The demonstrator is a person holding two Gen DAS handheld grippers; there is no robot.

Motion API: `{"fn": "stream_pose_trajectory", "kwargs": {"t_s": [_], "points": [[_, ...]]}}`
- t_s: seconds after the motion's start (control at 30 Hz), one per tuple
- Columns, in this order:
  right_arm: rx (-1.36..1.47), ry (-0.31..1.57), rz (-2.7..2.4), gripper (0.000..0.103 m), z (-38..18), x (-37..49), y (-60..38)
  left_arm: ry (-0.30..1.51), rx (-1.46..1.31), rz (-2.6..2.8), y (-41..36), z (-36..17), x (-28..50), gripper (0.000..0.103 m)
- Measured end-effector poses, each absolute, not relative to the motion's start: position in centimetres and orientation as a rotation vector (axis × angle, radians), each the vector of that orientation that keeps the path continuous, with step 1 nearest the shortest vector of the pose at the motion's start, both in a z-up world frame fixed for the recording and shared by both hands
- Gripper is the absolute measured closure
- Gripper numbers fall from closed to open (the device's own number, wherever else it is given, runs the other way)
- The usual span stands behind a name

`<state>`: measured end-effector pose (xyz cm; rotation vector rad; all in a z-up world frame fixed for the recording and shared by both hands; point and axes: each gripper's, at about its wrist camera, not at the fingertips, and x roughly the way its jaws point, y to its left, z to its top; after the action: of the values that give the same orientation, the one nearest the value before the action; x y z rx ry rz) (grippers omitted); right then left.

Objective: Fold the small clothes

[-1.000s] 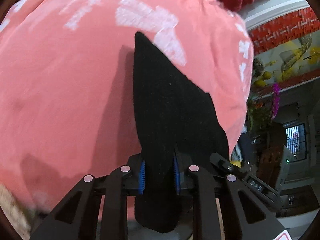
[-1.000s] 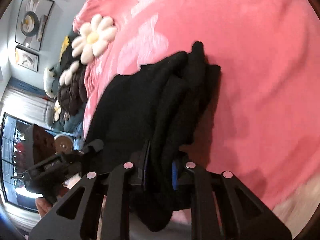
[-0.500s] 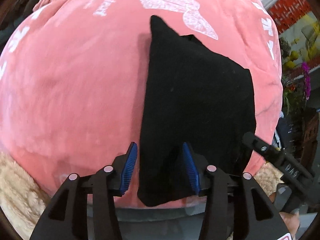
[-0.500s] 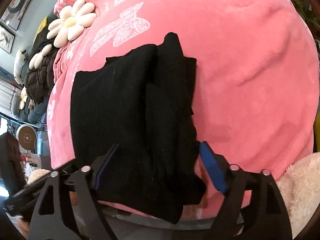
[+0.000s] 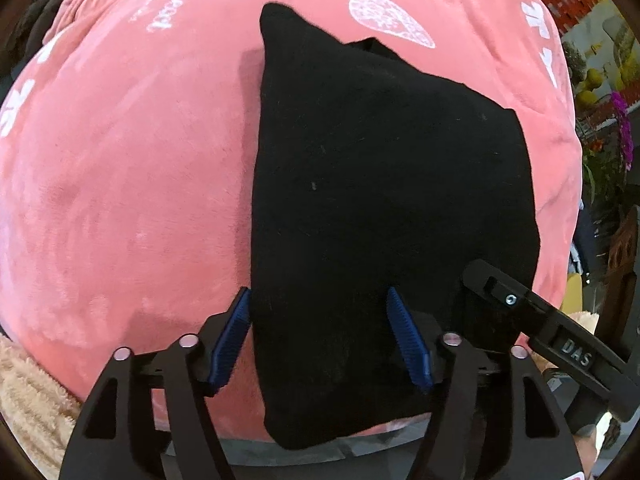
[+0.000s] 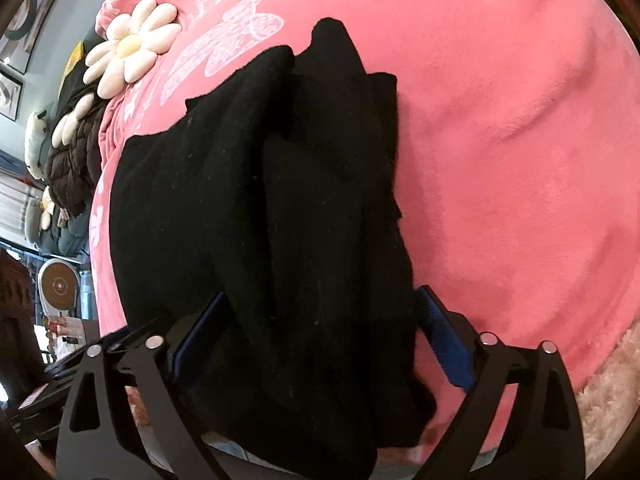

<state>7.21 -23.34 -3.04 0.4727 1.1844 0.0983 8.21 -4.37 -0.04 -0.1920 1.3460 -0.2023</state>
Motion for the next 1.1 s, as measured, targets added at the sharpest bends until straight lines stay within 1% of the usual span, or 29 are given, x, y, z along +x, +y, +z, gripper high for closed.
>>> {"fn": "stream_pose_trajectory", "kwargs": {"t_s": [0.03, 0.1, 0.3, 0.33, 0.37, 0.4, 0.43, 0.47, 0.5, 0.53, 0.63, 0.77, 0.87, 0.97, 1.1], "points": [[0.469, 1.183, 0.099, 0.006, -3.1, 7.3, -23.2, 1.355, -0.203, -0.196, -4.3, -0.3, 8.5, 0.029], [0.458, 1.181, 0.101, 0.005, -3.1, 7.3, -22.8, 1.367, -0.232, -0.192, -4.9, -1.0, 9.1, 0.024], [0.481, 1.169, 0.11, 0.005, -3.1, 7.3, -23.1, 1.371, -0.274, -0.21, -4.9, -1.9, 9.8, 0.016], [0.481, 1.168, 0.114, 0.006, -3.0, 7.4, -22.9, 1.363, -0.28, -0.22, -5.0, -2.0, 9.9, 0.015], [0.475, 1.161, 0.122, 0.011, -2.8, 7.3, -22.9, 1.354, -0.285, -0.23, -5.0, -2.0, 10.0, 0.015], [0.468, 1.156, 0.131, 0.031, -2.6, 7.3, -22.9, 1.345, -0.296, -0.245, -5.0, -1.9, 9.9, 0.021], [0.478, 1.155, 0.156, 0.051, -2.4, 7.3, -23.0, 1.337, -0.313, -0.271, -4.8, -1.7, 9.8, 0.037], [0.511, 1.165, 0.189, 0.061, -2.3, 7.2, -23.0, 1.337, -0.341, -0.308, -4.7, -1.4, 9.7, 0.047], [0.522, 1.171, 0.199, 0.073, -2.2, 7.1, -23.0, 1.343, -0.36, -0.319, -4.5, -1.3, 9.5, 0.059], [0.519, 1.171, 0.201, 0.076, -2.0, 6.9, -23.0, 1.344, -0.388, -0.331, -4.2, -1.0, 9.3, 0.069], [0.507, 1.159, 0.216, 0.078, -1.0, 6.1, -22.9, 1.33, -0.448, -0.352, -3.3, -0.1, 8.6, 0.076], [0.488, 1.155, 0.224, 0.08, -0.4, 5.8, -22.5, 1.327, -0.479, -0.359, -3.1, 0.1, 7.9, 0.078], [0.476, 1.114, 0.229, 0.083, 1.2, 5.8, -21.9, 1.288, -0.477, -0.367, -3.3, 1.1, 7.5, 0.082], [0.403, 1.012, 0.254, 0.084, 5.6, 5.9, -19.9, 1.194, -0.426, -0.392, -3.4, 4.4, 7.7, 0.083], [0.357, 0.89, 0.336, 0.084, 10.9, 6.5, -16.9, 1.053, -0.392, -0.412, -0.6, 10.1, 8.4, 0.083]]}}
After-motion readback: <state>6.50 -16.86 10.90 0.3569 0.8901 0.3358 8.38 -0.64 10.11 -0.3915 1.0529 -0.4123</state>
